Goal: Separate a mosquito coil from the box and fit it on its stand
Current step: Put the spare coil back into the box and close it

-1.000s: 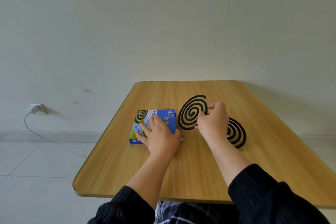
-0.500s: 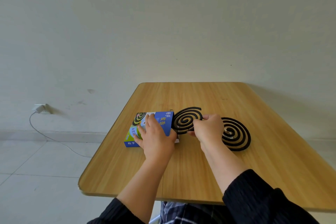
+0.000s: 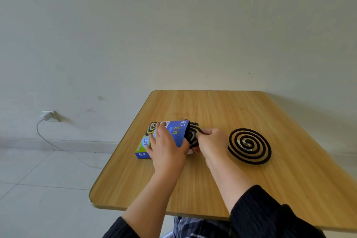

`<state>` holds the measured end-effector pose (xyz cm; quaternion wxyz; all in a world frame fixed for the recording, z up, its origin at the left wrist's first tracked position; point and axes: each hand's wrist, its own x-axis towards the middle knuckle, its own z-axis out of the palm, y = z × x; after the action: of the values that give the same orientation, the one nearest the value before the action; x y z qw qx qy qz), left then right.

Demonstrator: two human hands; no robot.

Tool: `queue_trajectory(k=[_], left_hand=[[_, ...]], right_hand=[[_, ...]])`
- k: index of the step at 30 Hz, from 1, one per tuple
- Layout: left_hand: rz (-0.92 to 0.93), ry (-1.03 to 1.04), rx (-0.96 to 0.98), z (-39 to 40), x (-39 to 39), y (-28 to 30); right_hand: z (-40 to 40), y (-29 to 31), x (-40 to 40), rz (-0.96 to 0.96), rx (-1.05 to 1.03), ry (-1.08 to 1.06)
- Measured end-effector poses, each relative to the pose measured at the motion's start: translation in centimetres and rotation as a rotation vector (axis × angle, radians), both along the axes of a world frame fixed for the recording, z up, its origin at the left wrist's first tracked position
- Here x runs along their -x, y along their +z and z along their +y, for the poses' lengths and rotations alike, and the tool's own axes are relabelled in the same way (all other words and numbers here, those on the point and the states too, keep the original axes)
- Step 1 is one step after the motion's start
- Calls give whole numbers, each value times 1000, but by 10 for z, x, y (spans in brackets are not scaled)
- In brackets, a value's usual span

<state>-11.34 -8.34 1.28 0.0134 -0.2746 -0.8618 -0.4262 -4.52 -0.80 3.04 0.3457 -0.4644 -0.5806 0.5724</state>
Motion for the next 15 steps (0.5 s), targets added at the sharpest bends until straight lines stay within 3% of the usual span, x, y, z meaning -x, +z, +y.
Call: queue_trajectory(k=[10, 15], left_hand=[[106, -18, 96, -2, -8, -9], [139, -25, 147, -4, -6, -14]], right_hand=[[-6, -7, 9, -206, -2, 275], [-4, -11, 7, -255, -95, 263]])
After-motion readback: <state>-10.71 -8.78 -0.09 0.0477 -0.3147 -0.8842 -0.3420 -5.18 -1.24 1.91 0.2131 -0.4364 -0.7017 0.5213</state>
